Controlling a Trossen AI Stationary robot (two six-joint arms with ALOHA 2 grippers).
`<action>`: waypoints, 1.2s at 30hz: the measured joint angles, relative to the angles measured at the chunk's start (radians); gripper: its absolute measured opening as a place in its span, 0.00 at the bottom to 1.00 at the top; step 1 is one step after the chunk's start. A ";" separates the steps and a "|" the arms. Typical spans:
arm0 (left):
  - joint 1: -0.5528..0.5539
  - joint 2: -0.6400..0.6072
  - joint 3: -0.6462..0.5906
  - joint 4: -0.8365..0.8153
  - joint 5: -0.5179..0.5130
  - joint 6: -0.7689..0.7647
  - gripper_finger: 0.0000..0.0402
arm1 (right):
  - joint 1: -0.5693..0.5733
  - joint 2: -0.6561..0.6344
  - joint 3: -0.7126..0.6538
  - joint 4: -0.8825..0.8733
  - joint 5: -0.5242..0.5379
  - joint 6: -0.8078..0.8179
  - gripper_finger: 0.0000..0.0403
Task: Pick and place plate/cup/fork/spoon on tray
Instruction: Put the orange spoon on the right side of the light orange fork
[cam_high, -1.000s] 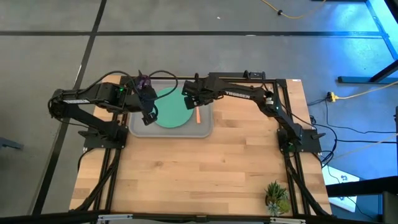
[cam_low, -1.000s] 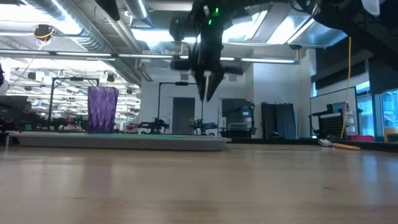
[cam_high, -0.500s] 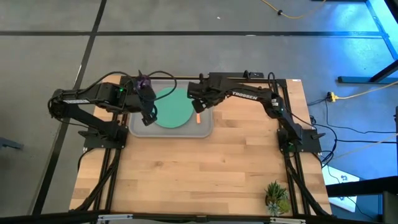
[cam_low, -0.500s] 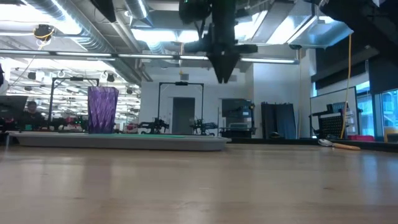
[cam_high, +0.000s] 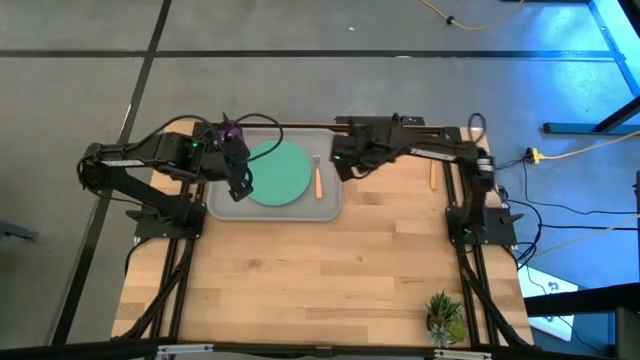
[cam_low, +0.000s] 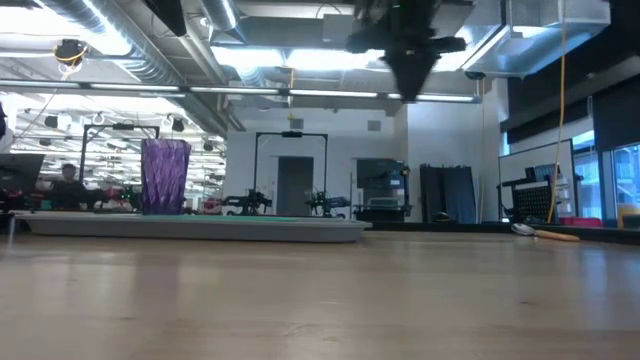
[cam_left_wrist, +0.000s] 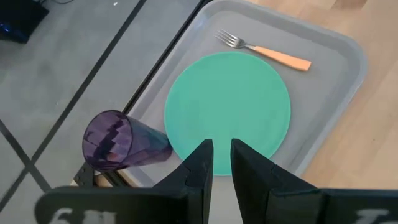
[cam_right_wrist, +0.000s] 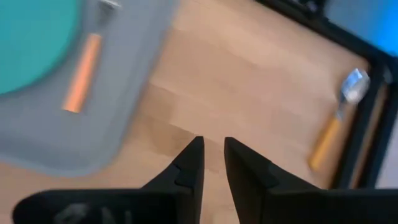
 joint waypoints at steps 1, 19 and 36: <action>0.000 0.000 0.000 0.000 0.000 0.000 0.13 | 0.000 -0.037 -0.052 0.000 -0.001 0.026 0.17; 0.000 0.000 0.000 0.001 -0.018 -0.032 0.13 | -0.246 -0.431 -0.724 0.035 -0.133 0.297 0.17; 0.000 0.000 0.000 0.010 -0.163 -0.033 0.13 | -0.540 -0.441 -0.979 0.415 -0.092 0.221 0.17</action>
